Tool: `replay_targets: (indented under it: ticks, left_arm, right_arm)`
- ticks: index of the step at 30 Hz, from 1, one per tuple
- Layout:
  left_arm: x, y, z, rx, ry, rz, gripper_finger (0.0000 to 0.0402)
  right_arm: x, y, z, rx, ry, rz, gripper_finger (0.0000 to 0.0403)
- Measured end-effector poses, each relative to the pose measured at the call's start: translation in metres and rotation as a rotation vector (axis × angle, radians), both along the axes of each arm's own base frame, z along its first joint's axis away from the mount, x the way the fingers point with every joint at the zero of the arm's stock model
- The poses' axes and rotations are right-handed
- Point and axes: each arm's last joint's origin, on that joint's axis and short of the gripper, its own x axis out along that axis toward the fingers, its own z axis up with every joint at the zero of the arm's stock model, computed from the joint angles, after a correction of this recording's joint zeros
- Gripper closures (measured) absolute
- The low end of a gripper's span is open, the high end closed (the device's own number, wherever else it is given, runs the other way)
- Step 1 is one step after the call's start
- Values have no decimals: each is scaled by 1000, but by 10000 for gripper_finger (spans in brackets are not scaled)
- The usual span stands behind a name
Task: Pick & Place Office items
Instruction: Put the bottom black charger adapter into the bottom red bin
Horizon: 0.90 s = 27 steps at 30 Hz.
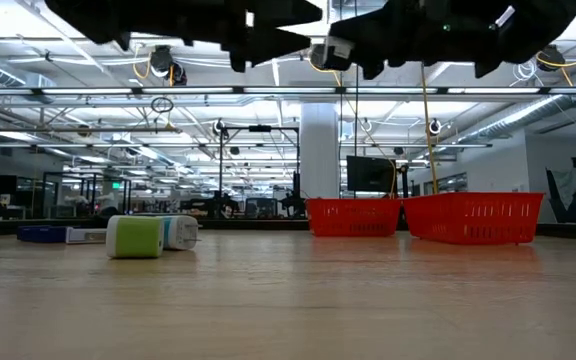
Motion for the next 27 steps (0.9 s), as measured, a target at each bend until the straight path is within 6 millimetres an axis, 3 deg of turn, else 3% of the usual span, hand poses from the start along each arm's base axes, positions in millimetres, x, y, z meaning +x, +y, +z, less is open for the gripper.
replay_targets:
  ticks: [6,9,16,22,27]
  left_arm:
    - [-17,4,8,16,118,6,88]
    - [-23,4,-4,38,122,3,88]
    - [-46,7,-33,-4,15,6,87]
    - [-57,10,-44,-40,-11,11,87]
    - [-57,12,-44,-60,-12,22,87]
  right_arm:
    - [-27,-2,1,11,218,-117,260]
    - [-39,-4,-4,-6,329,-234,260]
    - [-69,1,-36,48,407,-321,260]
    - [-96,0,-63,73,422,-465,260]
    - [-111,4,-82,118,437,-404,260]
